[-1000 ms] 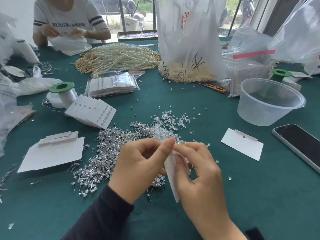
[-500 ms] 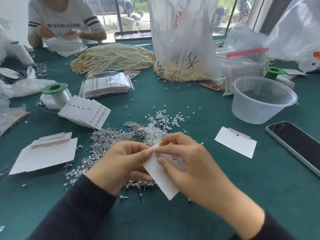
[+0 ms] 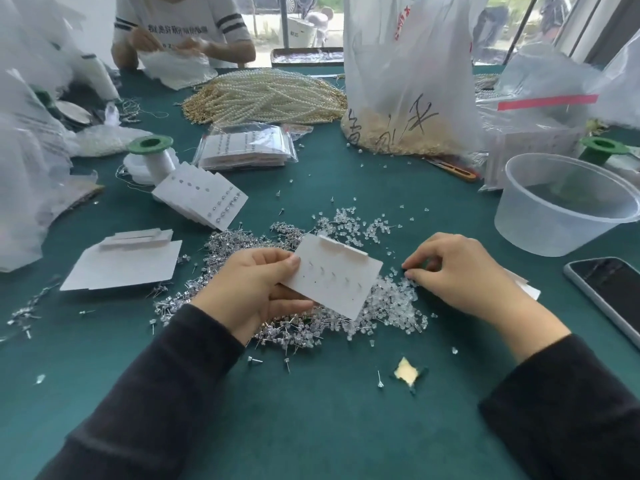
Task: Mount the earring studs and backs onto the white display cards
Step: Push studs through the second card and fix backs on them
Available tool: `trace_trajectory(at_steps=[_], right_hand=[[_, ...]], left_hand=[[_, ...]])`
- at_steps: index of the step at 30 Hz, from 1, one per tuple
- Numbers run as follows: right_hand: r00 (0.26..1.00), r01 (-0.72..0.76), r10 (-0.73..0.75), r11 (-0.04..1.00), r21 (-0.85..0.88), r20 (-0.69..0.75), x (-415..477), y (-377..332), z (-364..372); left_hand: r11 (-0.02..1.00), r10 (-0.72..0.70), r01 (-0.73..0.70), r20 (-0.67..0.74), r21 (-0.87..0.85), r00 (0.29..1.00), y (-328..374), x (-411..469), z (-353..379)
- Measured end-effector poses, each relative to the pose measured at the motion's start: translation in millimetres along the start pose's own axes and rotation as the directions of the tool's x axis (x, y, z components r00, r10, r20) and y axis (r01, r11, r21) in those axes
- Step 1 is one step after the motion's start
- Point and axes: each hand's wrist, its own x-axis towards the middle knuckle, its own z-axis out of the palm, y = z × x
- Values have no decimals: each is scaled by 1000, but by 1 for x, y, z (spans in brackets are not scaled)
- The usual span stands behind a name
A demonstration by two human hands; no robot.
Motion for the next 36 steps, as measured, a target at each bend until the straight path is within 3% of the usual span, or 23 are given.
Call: trace_trajectory(at_steps=[5, 10, 17, 25, 29, 32, 36], right_hand=[[995, 87, -85, 995, -55, 45, 1, -6, -1], [977, 115, -93, 987, -109, 193, 10, -16, -7], [974, 127, -123, 992, -7, 191, 16, -13, 6], [976, 214, -213, 977, 16, -44, 6, -16, 6], [966, 226, -208, 968, 111, -153, 3, -23, 5], [964, 225, -188, 952, 207, -187, -1, -27, 6], [958, 236, -182, 938, 252, -222, -4, -30, 7]], left_hand=[[999, 33, -33, -36, 6, 999, -5, 3, 12], [996, 79, -77, -48, 35, 996, -14, 4, 17], [977, 146, -139, -32, 164, 989, -14, 6, 17], [961, 186, -175, -36, 215, 982, -18, 4, 22], [973, 157, -151, -24, 175, 987, -17, 2, 25], [978, 133, -131, -4, 161, 991, -20, 1, 28], [960, 203, -187, -60, 207, 977, -24, 5, 30]])
